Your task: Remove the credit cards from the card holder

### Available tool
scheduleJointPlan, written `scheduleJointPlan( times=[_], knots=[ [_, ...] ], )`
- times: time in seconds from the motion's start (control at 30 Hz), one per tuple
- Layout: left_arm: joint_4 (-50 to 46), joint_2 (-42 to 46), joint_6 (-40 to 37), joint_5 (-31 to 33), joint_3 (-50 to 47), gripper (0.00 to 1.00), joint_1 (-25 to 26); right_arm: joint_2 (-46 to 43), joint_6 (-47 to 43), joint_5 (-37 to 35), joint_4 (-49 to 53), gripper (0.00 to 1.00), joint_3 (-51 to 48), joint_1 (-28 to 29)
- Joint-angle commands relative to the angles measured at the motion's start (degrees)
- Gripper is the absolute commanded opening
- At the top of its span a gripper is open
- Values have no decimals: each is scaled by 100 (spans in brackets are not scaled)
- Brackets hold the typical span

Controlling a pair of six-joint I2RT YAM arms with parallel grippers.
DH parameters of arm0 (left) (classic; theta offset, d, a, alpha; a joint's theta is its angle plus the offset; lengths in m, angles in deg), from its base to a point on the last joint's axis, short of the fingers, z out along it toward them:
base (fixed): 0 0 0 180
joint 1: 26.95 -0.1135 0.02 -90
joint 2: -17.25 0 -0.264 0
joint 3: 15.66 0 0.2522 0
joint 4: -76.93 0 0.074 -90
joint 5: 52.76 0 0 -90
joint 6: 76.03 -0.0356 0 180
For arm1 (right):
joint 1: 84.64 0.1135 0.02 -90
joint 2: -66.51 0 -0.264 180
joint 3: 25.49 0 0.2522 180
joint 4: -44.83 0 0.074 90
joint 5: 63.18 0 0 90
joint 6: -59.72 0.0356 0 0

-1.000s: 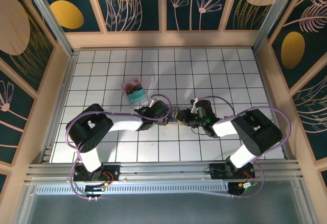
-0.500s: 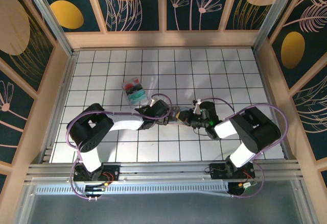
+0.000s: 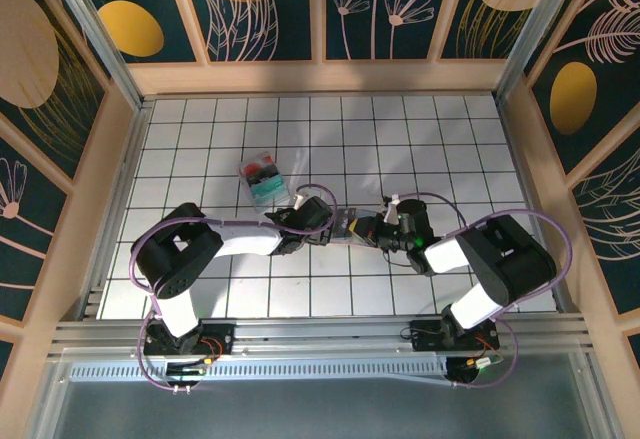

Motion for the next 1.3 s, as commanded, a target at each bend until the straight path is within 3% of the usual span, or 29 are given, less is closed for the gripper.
scheduleJointPlan(
  times=[0.0,0.17,0.27,0.4,0.73,1.1,1.27],
  knots=[
    [-663,-258,-57,68,-62,97,15,-20,-131,55,-7,12,92,-40],
    [-668,-274,-93,41,-23,97,14,156,-71,106,-145,12,195,-33],
    [-668,-279,-94,34,-14,97,15,169,-61,33,-46,1,228,-33],
    [-672,-244,-68,71,-47,97,15,14,-244,-236,693,0,321,-48],
    [-841,4,-3,286,-23,96,7,-1023,-1137,-1125,2714,0,515,-203],
    [-615,971,373,49,186,96,7,-2163,-1883,-1156,3243,0,456,-346],
    [-245,1406,465,-374,241,98,-11,-2705,-1986,-765,3049,0,345,-510]
  ],
)
